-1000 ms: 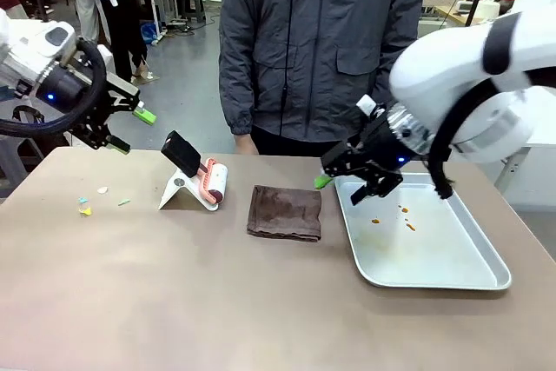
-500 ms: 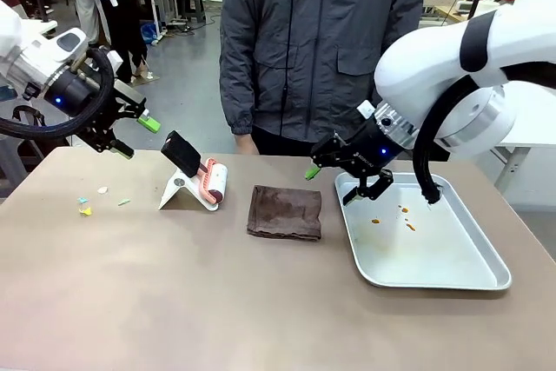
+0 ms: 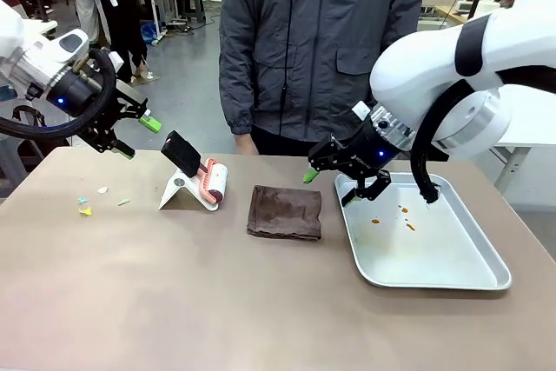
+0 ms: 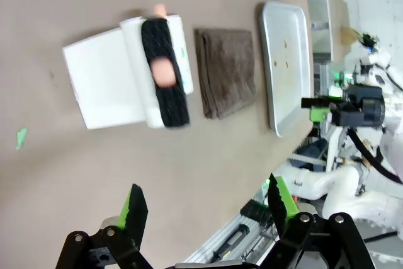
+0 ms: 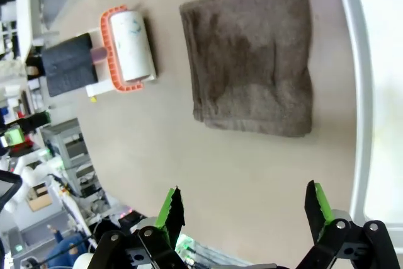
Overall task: Clean the surface of the table.
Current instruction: Hold the Lint Roller with your left hand and the towel with your right hand.
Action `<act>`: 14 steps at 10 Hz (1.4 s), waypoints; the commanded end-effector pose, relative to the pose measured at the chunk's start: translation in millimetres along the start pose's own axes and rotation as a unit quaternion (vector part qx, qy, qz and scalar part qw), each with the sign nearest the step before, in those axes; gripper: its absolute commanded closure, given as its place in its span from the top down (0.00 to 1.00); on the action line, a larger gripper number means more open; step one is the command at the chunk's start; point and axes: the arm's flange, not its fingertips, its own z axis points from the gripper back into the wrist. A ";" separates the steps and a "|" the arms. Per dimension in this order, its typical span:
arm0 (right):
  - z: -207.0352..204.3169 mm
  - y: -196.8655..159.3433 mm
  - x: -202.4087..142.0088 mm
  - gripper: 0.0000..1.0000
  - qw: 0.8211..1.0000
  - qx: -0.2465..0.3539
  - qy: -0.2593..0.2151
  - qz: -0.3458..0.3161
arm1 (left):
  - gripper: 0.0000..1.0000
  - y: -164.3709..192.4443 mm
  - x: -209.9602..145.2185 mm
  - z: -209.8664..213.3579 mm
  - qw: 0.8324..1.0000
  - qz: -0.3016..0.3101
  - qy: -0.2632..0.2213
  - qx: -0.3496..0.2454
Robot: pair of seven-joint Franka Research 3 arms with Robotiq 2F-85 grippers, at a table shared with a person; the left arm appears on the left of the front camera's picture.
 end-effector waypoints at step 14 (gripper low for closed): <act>-121.1 39.5 89.7 1.00 0.982 -0.182 0.025 0.041 | 1.00 18.9 57.3 -61.5 0.998 0.062 0.019 -0.017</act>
